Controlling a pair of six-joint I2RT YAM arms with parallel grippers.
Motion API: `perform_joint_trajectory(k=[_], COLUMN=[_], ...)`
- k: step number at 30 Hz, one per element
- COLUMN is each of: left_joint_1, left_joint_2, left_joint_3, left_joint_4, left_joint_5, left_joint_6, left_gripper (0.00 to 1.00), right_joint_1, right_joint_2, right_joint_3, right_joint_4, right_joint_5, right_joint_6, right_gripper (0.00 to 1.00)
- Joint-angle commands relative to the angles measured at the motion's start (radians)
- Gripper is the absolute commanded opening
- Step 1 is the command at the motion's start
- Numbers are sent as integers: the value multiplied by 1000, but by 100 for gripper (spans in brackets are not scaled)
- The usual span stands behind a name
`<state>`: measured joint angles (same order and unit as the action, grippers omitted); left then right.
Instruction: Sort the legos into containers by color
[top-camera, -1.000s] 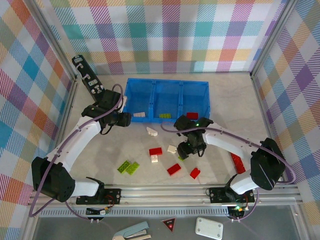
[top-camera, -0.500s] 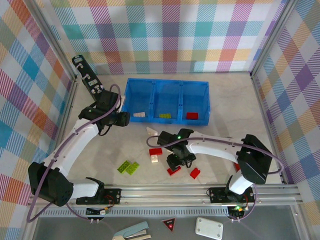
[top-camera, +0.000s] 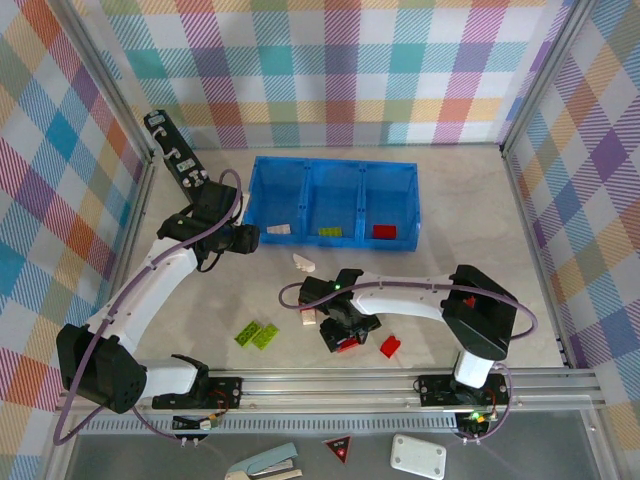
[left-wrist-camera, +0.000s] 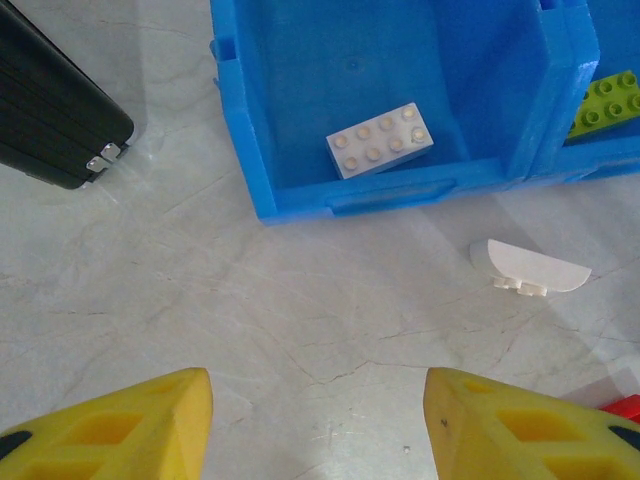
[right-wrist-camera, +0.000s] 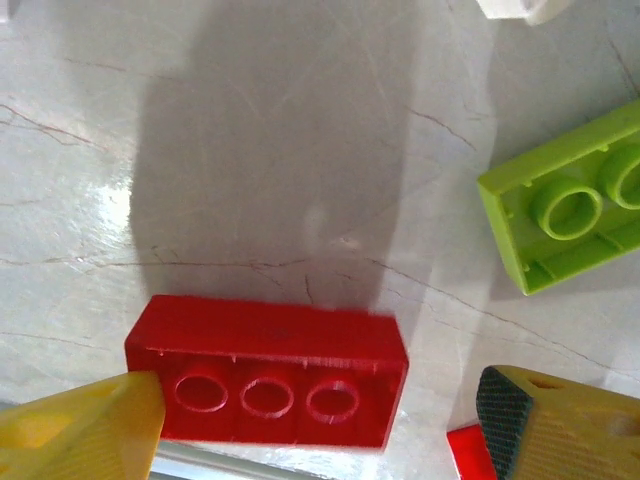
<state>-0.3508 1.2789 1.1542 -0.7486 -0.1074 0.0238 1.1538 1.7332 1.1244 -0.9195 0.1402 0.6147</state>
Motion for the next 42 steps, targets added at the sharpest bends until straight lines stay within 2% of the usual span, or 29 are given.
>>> perform_joint_trajectory(k=[1,8,20,31,37,42], left_joint_1=[6,6,5,6,6,6], left_joint_2=[2,8,20,23,25,25], left_joint_3=[-11,-11,-7,-4,-4,-4], left_joint_4=[14,14,10,9,9,11], left_joint_5=[-17,-16,-14,-14,-12,-11], left_joint_6=[18,18,18,19,20,19], left_gripper=[58,58,58,58,58,58], right_joint_1=[7,7,7,8,-5,-57], right_joint_2=[25,47,56,33,17,-26], right_joint_3=[7,3,1,77,127,153], right_joint_4=[23,39,50,-40,-105,-140], right_joint_5=[-4,-11,-29,0,29,37], right_joint_6=[10,12,29,23,12,-14], right_gripper=[82,77,56,38,34,34])
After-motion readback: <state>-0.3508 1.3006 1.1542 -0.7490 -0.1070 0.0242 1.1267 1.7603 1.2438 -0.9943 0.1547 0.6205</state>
